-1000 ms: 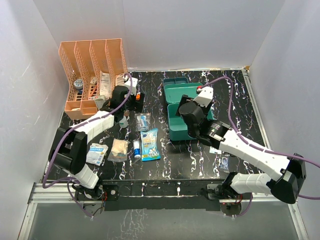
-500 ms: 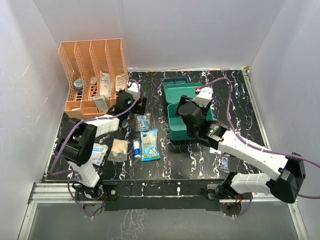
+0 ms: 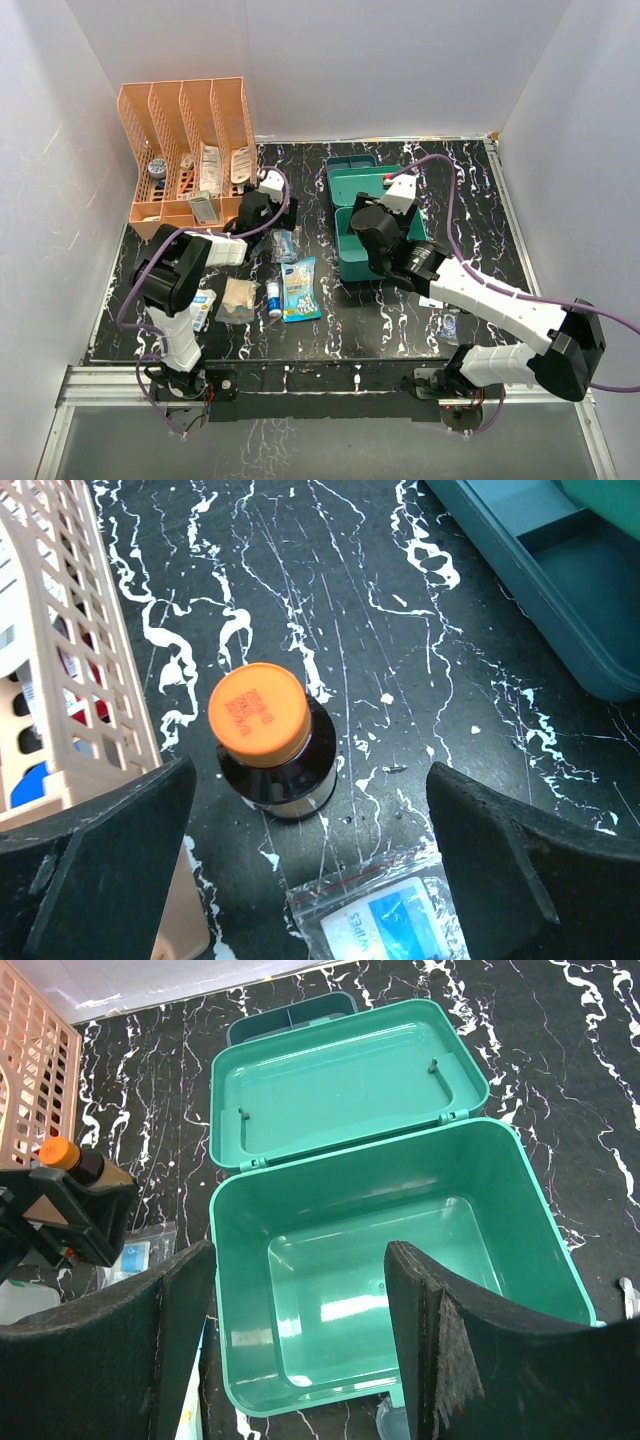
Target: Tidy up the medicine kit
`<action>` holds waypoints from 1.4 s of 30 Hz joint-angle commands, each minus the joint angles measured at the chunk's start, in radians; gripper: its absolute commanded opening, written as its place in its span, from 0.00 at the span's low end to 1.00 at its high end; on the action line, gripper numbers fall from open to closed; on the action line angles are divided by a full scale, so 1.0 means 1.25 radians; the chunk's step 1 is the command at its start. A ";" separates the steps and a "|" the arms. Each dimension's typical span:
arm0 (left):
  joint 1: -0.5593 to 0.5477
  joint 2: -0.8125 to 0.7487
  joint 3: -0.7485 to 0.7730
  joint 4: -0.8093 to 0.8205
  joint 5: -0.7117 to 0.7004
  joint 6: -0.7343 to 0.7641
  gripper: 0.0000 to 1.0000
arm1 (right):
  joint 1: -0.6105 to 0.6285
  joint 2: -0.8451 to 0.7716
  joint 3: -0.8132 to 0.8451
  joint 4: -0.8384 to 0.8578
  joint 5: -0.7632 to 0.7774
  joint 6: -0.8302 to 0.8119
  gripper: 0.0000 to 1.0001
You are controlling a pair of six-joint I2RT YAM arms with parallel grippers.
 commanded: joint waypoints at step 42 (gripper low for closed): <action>0.000 0.108 0.025 0.227 0.004 0.000 0.00 | 0.004 -0.020 -0.028 0.056 0.014 0.021 0.61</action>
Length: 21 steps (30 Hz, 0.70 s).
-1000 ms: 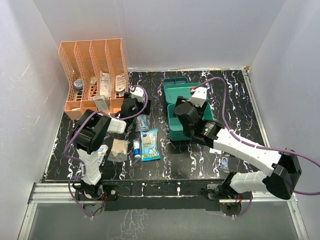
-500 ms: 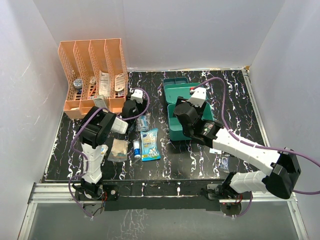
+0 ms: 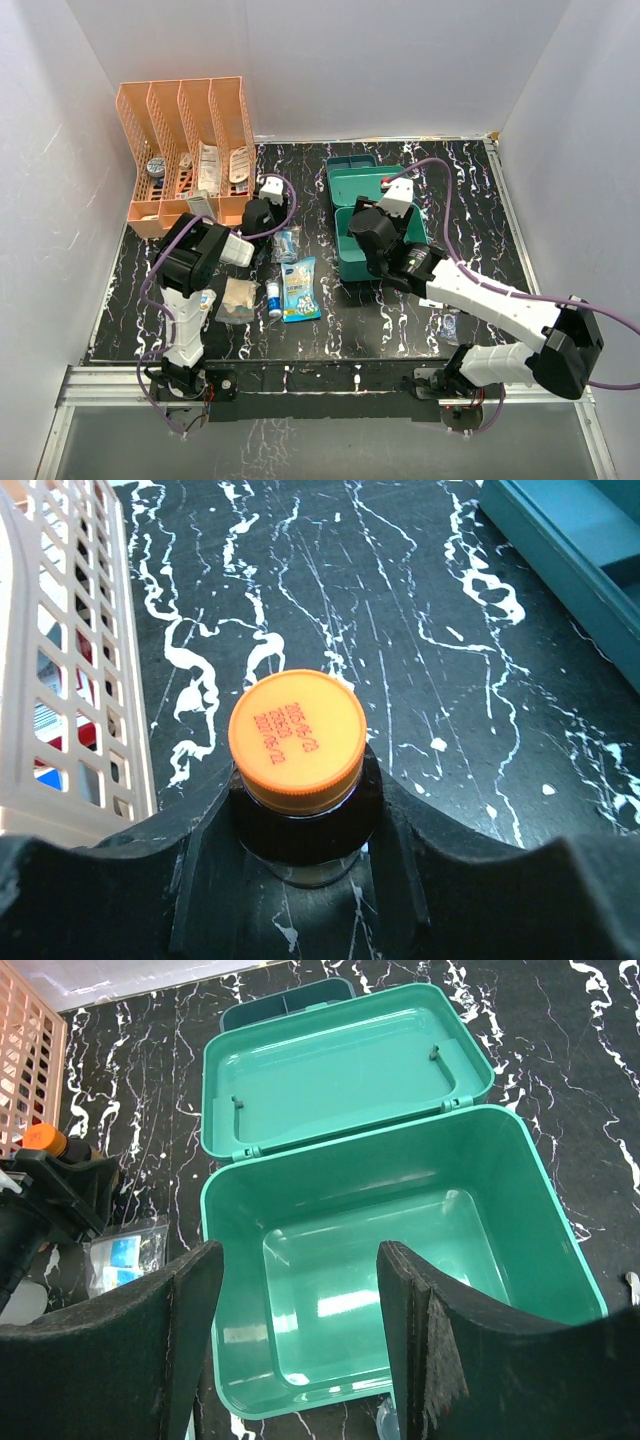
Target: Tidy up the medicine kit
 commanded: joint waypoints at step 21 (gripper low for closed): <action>-0.006 -0.389 0.266 -0.788 0.354 -0.035 0.00 | 0.004 -0.045 0.025 -0.031 0.090 0.069 0.60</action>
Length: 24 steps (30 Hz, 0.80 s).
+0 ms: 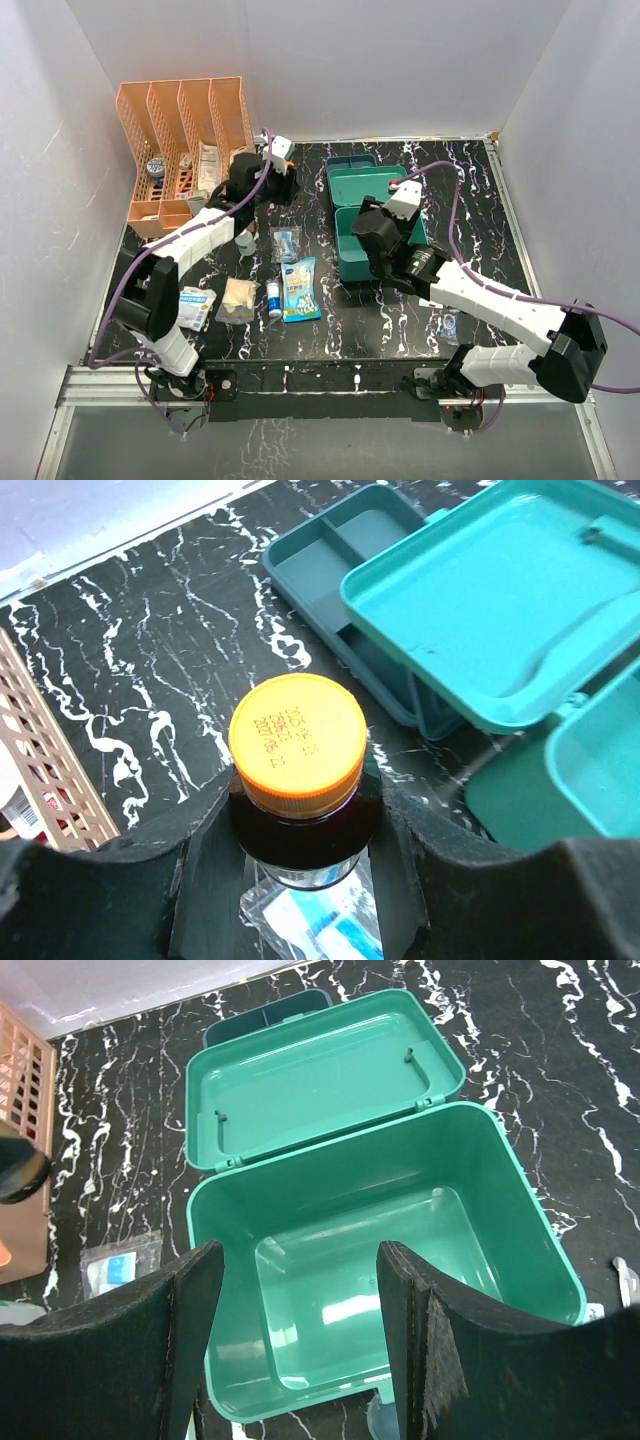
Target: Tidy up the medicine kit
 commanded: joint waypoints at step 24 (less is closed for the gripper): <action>-0.182 0.045 0.415 -0.359 0.359 -0.279 0.00 | 0.002 -0.106 0.122 -0.144 0.338 -0.001 0.84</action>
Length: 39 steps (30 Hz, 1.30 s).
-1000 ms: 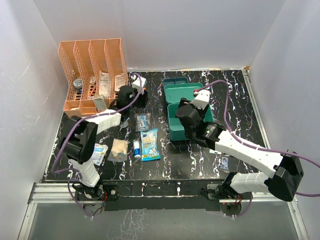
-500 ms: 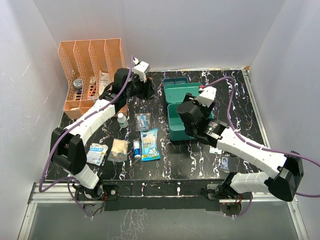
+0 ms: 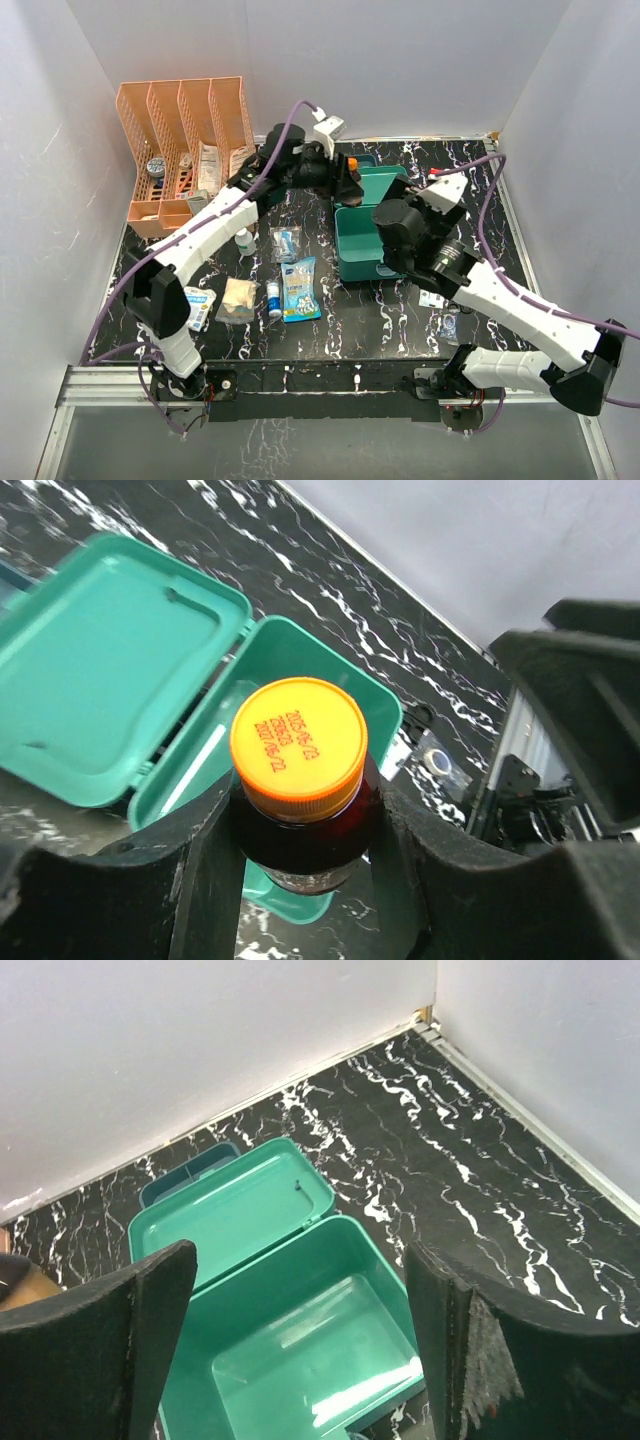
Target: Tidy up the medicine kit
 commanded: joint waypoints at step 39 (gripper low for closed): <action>-0.148 0.394 0.174 0.120 0.052 -0.357 0.00 | -0.001 -0.191 -0.056 -0.094 0.119 0.056 0.93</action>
